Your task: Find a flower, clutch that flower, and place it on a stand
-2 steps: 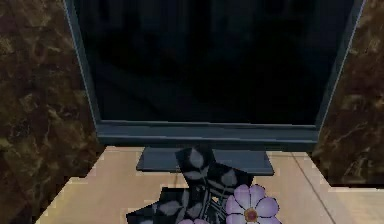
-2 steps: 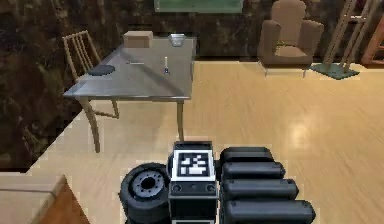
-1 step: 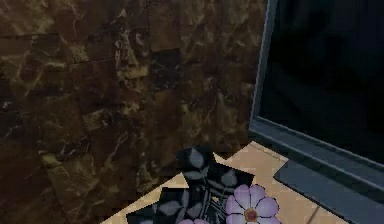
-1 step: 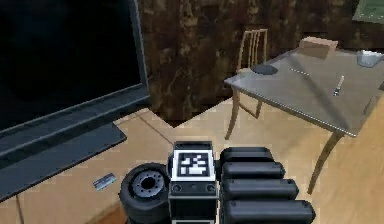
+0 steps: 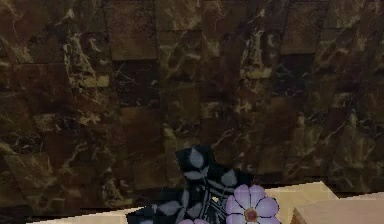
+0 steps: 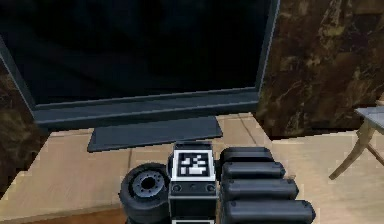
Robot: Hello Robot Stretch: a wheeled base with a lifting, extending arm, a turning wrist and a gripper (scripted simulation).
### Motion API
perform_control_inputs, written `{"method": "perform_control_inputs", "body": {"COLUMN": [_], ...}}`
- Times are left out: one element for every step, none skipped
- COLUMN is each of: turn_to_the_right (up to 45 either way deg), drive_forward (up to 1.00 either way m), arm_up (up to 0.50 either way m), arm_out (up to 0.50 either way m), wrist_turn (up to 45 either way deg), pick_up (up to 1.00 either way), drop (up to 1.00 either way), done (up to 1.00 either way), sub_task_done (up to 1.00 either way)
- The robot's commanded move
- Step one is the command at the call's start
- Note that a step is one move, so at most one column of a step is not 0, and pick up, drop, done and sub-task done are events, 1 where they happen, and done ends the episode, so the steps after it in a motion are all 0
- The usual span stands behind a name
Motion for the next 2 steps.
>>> {"method": "perform_control_inputs", "body": {"turn_to_the_right": [0.0,0.0], "drive_forward": [0.0,0.0], "arm_up": [0.0,0.0], "arm_out": [0.48,0.0], "wrist_turn": [0.0,45.0], "pick_up": [0.0,0.0], "drop": [0.0,0.0], "done": [0.0,0.0], "sub_task_done": [0.0,0.0]}}
